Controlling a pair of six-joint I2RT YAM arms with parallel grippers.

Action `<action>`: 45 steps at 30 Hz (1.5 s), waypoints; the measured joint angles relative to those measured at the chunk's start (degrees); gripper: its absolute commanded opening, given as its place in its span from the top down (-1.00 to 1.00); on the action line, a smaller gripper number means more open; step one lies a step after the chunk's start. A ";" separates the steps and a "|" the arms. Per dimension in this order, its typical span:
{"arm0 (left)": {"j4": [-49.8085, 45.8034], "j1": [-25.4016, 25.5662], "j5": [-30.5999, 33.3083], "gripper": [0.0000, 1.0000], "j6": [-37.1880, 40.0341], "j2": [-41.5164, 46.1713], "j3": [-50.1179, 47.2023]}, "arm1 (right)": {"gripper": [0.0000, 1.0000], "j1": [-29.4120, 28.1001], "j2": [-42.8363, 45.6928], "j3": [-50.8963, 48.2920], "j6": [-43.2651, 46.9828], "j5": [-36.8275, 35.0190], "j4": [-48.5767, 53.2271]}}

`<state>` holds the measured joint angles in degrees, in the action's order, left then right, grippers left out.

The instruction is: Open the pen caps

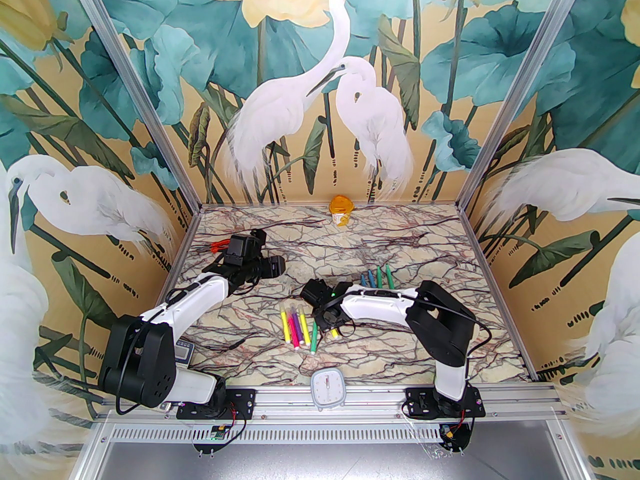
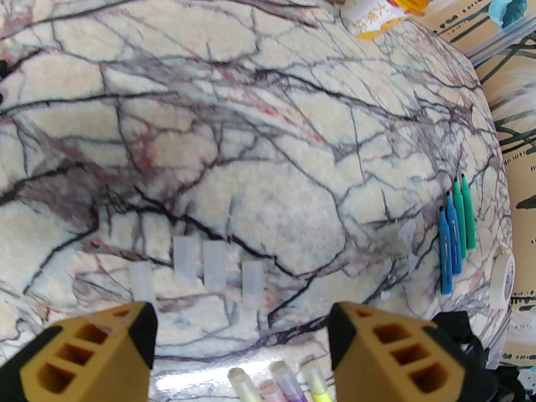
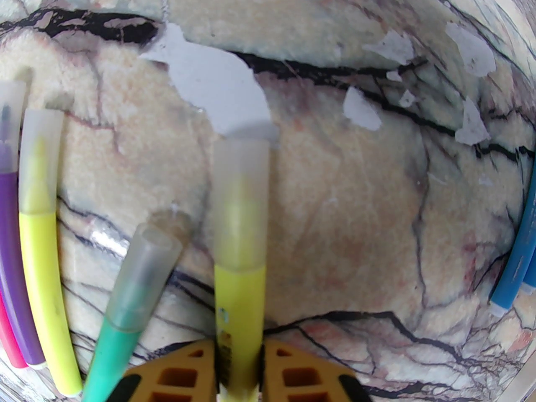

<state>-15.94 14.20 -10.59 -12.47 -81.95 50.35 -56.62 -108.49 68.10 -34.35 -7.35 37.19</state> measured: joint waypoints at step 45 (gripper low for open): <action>18.91 11.69 -38.56 -0.13 -9.35 -6.12 -2.21 | 0.88 6.75 31.04 -26.40 10.27 9.68 -31.50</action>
<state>2.96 25.89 -49.15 -21.82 -88.07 48.14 -49.87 -77.45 41.69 -24.08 2.33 5.69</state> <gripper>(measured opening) 0.580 0.141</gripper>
